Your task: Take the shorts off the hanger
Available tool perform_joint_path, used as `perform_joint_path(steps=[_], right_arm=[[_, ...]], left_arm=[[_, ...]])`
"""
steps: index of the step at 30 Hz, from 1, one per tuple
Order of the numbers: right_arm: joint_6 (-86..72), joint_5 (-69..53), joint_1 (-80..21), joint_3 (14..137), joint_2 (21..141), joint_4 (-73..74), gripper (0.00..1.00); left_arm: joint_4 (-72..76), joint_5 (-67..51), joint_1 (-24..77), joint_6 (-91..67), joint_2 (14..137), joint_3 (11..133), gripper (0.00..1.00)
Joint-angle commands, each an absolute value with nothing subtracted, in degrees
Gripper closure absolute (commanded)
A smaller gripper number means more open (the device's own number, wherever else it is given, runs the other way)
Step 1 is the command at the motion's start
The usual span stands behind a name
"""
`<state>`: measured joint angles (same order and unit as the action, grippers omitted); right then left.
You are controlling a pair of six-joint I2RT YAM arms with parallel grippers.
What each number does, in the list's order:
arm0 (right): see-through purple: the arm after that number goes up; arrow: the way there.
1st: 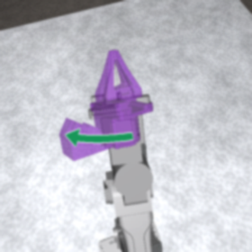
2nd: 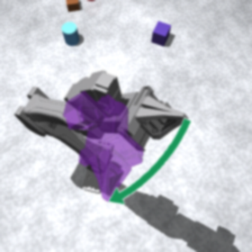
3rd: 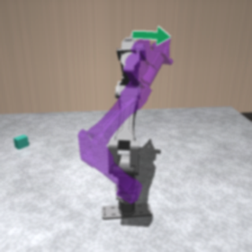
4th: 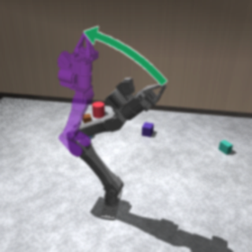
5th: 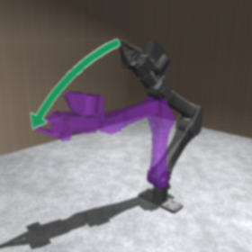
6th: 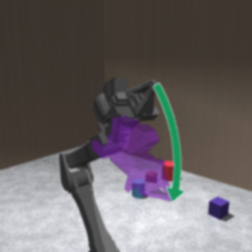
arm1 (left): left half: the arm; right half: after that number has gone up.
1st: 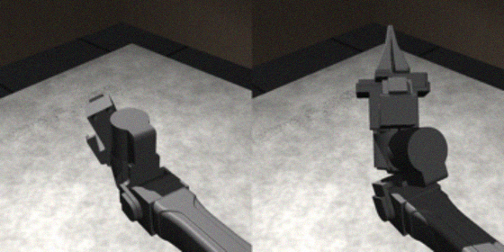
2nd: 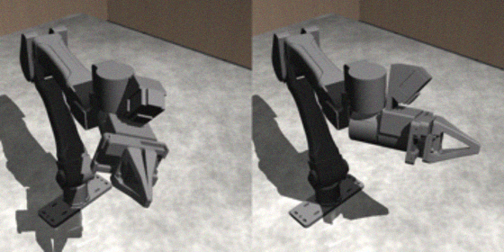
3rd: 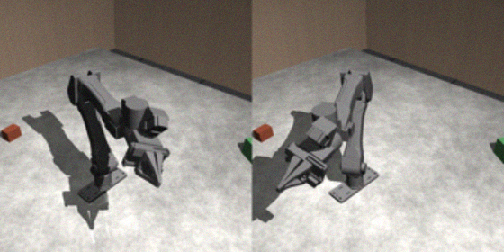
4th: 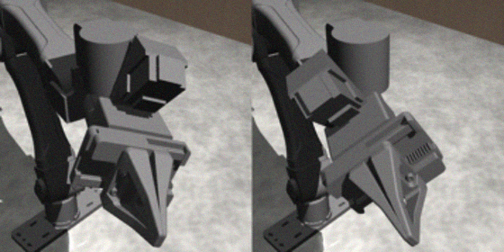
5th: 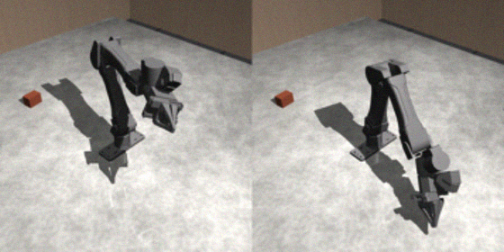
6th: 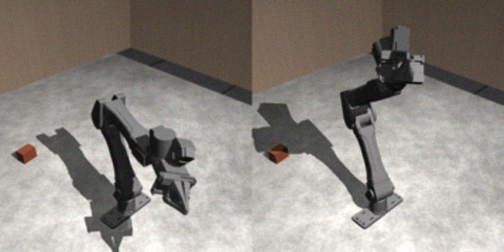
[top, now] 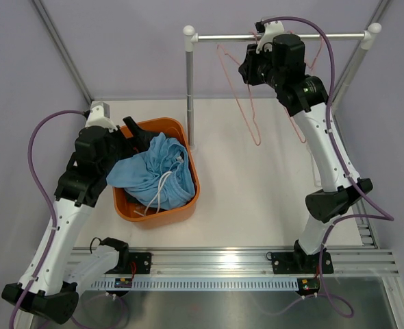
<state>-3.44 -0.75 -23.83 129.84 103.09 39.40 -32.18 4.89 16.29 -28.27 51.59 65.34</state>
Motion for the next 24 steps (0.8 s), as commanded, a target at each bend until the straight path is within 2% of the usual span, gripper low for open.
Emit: perform_joint_path(steps=[1, 3, 4, 5, 10, 12, 13, 18, 24], right_arm=[[-3.43, -0.79, -23.73, 128.59, 99.32, 40.87, 0.68], [-3.51, -0.27, -23.73, 127.62, 97.92, 40.17, 0.59], [-3.69, -0.26, -23.64, 127.10, 97.39, 39.99, 0.49], [-3.78, -0.26, -23.73, 126.22, 96.86, 39.56, 0.44], [-3.95, -0.26, -23.64, 124.37, 93.70, 39.20, 0.26], [-3.96, -0.26, -23.73, 123.49, 91.95, 39.11, 0.15], [-4.04, -0.26, -23.64, 122.96, 91.24, 39.11, 0.02], [-5.36, 1.41, -23.64, 117.87, 85.10, 38.06, 0.00], [-9.22, 2.19, -23.64, 103.64, 73.25, 33.05, 0.01]], left_arm=[[-28.74, 3.87, 16.26, -27.25, 51.68, 64.86, 0.01], [-28.65, 3.61, 16.26, -27.07, 51.94, 64.78, 0.01], [-28.65, 3.52, 16.26, -26.98, 52.03, 64.78, 0.01], [-28.74, 3.43, 16.26, -26.90, 52.03, 64.78, 0.01], [-28.83, 3.95, 16.26, -26.28, 51.33, 64.34, 0.01], [-28.83, 4.39, 16.26, -25.93, 51.07, 64.16, 0.01], [-28.83, 4.48, 16.26, -25.75, 51.06, 64.07, 0.01], [-28.74, 4.48, 16.26, -24.79, 51.15, 63.90, 0.01], [-26.99, 2.20, 16.26, -23.12, 50.28, 62.41, 0.01]])
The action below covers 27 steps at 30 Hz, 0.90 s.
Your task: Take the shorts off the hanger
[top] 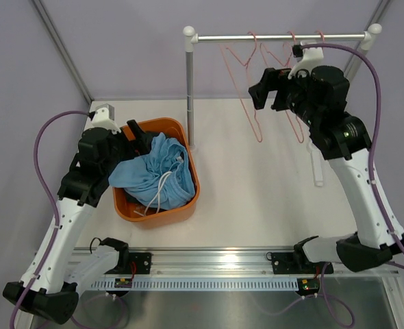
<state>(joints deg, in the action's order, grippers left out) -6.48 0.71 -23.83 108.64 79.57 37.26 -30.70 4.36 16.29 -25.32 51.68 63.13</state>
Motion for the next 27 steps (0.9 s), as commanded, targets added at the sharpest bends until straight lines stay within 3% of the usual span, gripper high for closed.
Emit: perform_joint_path(steps=[1, 11, 27], right_arm=[[-10.71, 2.55, -23.73, 99.36, 71.65, 32.44, 0.01], [-18.63, 7.73, -23.73, 74.11, 51.78, 26.18, 0.01], [-18.63, 10.81, -23.64, 64.42, 43.33, 25.31, 0.00]], left_arm=[[-26.81, 1.68, 16.26, -22.77, 50.10, 62.14, 0.01], [-23.38, -3.07, 16.44, -22.59, 49.04, 57.39, 0.01], [-22.50, -4.13, 16.44, -21.97, 49.22, 56.25, 0.01]])
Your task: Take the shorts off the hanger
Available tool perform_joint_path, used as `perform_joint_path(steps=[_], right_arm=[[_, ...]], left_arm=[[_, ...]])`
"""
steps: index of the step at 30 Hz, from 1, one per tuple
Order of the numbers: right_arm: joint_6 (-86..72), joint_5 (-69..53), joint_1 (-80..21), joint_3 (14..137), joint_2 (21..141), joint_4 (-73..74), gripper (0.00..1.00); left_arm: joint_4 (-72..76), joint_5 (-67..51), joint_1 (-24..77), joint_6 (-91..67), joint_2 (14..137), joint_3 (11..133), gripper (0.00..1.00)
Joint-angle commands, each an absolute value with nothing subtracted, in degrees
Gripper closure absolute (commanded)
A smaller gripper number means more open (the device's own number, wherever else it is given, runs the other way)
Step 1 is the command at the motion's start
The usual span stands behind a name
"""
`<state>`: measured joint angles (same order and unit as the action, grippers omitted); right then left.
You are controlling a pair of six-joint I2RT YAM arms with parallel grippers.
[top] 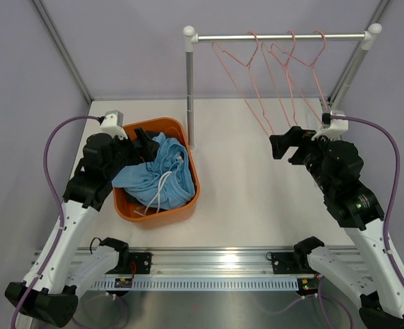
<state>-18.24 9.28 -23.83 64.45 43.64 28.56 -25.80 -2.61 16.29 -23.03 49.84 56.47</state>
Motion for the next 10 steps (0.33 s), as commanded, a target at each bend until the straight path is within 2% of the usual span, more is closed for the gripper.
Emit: perform_joint_path(steps=[1, 10], right_arm=[[-18.55, 10.81, -23.64, 64.34, 43.16, 25.23, 0.00], [-17.40, 10.55, -23.64, 64.51, 43.24, 24.43, 0.00]], left_arm=[[-22.50, -4.30, 16.44, -21.97, 49.13, 56.25, 0.01], [-22.41, -4.22, 16.44, -22.06, 49.48, 56.07, 0.01]])
